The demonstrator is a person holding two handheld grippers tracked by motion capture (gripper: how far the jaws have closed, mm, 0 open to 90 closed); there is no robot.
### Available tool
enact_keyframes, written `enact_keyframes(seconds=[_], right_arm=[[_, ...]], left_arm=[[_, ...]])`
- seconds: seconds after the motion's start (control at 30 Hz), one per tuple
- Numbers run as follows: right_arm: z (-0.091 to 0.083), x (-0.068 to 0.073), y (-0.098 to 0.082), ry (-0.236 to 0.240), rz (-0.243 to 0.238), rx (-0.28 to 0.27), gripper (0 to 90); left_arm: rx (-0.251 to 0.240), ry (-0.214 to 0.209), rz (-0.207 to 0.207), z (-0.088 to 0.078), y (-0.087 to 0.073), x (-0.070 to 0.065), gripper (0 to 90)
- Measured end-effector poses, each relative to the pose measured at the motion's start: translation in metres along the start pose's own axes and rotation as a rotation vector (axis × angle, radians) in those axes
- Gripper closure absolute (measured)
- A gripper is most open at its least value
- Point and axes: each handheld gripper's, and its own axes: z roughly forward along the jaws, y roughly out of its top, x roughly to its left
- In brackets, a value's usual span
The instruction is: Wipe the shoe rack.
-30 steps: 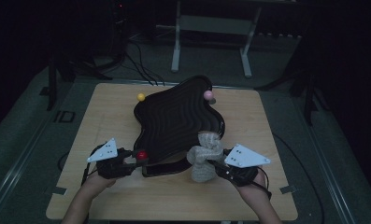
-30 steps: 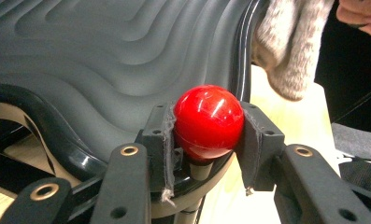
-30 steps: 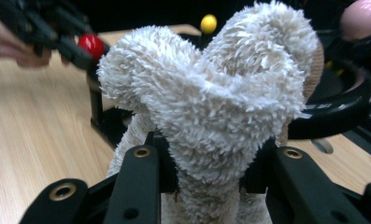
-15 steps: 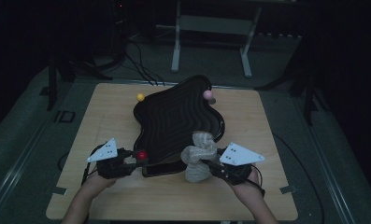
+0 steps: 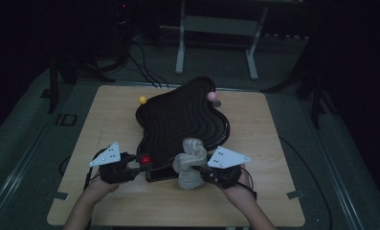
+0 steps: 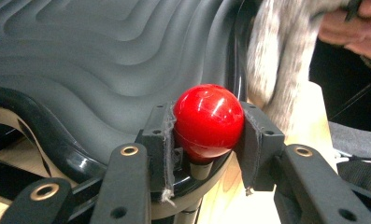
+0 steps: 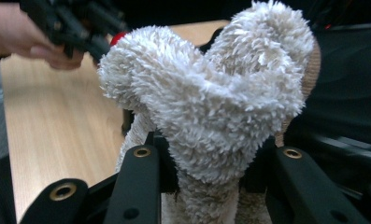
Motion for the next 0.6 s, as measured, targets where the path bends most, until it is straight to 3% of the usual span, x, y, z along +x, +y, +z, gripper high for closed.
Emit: enact_keyframes(seconds=[0.13, 0.4, 0.6], right_arm=[[0.007, 0.006, 0.004, 0.015, -0.021, 0.022, 66.1], [-0.007, -0.003, 0.024, -0.017, -0.014, -0.052, 65.9], [-0.041, -0.007, 0.046, -0.087, -0.03, -0.168, 65.8]], left_arm=[[-0.001, 0.003, -0.001, 0.0, 0.0, -0.001, 60.0], [0.004, 0.005, 0.001, 0.0, 0.0, -0.001, 60.0], [0.005, 0.011, 0.0, 0.0, 0.001, -0.001, 59.9]])
